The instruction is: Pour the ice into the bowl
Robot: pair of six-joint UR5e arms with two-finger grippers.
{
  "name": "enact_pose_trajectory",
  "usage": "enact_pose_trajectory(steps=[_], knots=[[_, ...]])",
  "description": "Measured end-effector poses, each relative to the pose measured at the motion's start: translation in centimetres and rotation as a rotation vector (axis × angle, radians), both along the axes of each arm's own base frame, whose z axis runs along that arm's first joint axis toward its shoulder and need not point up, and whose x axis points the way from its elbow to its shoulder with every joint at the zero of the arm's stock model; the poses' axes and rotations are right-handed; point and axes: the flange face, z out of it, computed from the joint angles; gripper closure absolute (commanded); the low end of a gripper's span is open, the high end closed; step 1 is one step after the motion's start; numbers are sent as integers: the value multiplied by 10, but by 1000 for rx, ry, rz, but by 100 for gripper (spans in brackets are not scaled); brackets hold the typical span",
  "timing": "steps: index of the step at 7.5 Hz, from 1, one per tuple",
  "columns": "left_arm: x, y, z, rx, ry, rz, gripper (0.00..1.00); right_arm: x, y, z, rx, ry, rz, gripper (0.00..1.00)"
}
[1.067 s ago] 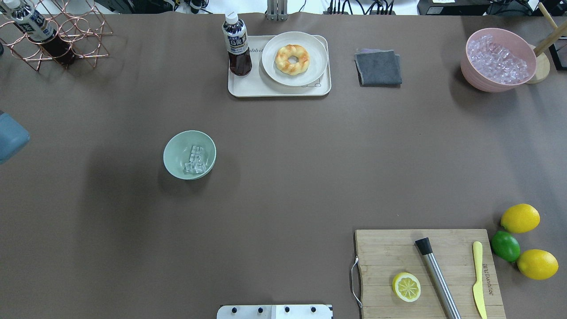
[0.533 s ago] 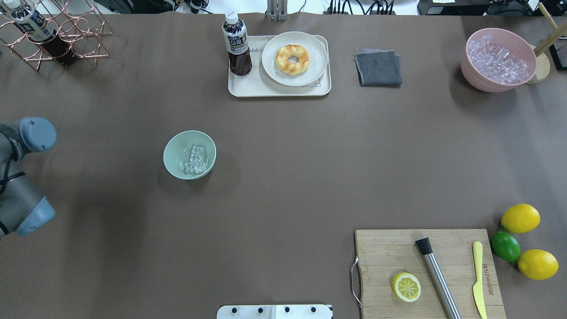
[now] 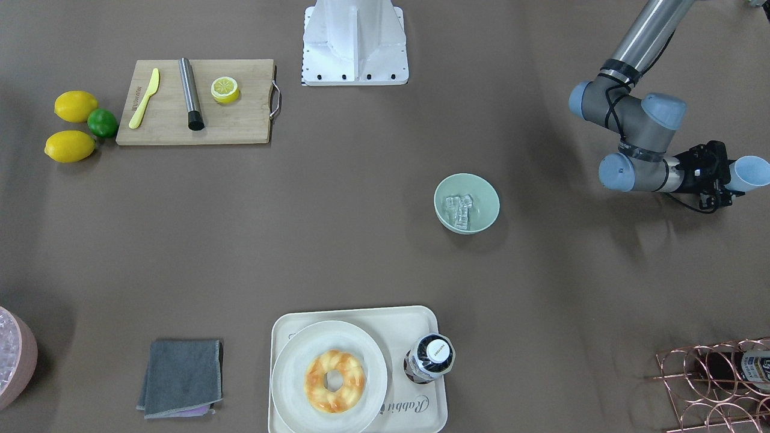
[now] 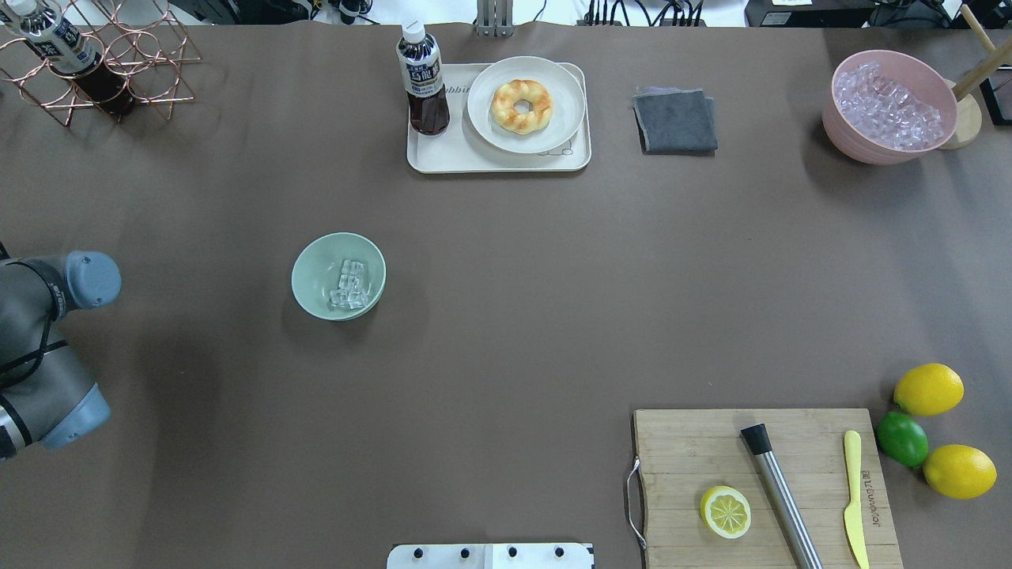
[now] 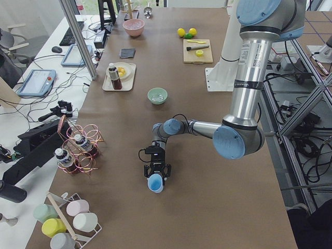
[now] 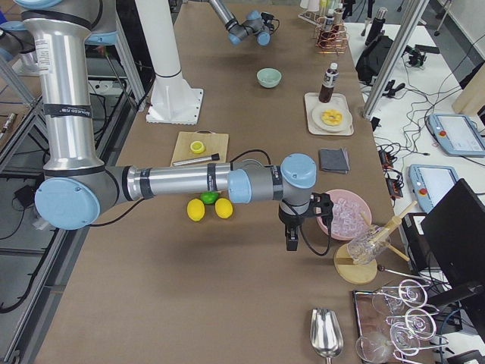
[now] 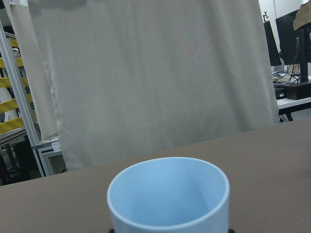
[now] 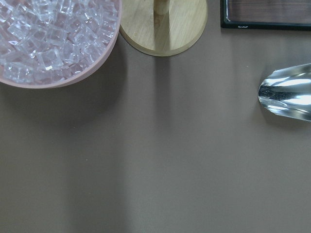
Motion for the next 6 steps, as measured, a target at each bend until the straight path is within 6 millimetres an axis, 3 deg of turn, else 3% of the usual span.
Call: enact_pose_trajectory(steps=[1, 2, 6], knots=[[4, 1, -1, 5, 2, -1, 13, 0, 0, -1, 2, 0, 0, 1], [6, 0, -3, 11, 6, -3, 2, 0, 1, -3, 5, 0, 1, 1], [19, -11, -27, 28, 44, -3, 2, 0, 2, -7, 11, -1, 1, 1]])
